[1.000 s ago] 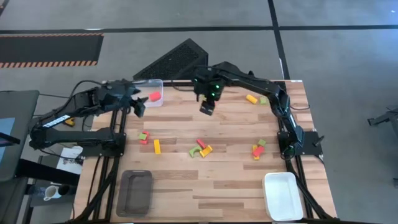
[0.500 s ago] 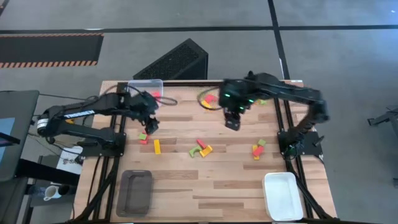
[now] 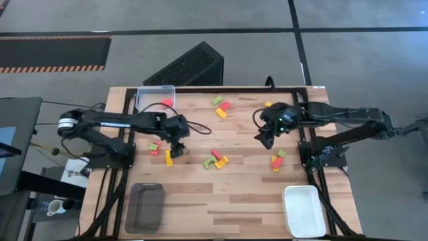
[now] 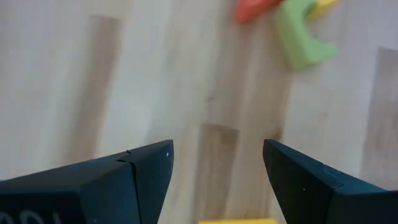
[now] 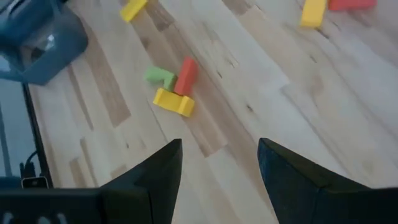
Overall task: Sort & place blocks by color
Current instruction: Put the green block into the black transparent bin
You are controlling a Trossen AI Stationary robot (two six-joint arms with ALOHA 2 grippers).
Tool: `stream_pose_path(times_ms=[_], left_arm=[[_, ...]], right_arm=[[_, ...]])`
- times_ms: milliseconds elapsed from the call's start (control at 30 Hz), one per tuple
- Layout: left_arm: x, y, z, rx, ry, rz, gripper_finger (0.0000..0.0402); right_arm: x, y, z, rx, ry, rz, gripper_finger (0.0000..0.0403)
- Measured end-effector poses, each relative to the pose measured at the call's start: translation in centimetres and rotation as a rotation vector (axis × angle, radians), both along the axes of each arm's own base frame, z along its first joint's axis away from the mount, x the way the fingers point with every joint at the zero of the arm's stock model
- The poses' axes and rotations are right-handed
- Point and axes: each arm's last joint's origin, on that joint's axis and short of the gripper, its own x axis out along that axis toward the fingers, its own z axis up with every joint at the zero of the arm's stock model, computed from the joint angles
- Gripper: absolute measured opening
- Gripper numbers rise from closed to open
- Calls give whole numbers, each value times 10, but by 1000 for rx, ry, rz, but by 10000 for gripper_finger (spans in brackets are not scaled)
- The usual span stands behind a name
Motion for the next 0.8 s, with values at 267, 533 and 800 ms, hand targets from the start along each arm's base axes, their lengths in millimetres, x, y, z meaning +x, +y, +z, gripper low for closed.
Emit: stream_pose_path(times_ms=[267, 533, 800], left_arm=[[44, -4, -27, -8, 37, -240, 229], [85, -9, -25, -61, 87, -244, 229], [103, -24, -19, -212, 42, -24, 229]], right_arm=[[-4, 18, -10, 13, 27, 76, 230], [0, 32, -12, -7, 33, 159, 230], [0, 36, -13, -75, 35, 261, 230]])
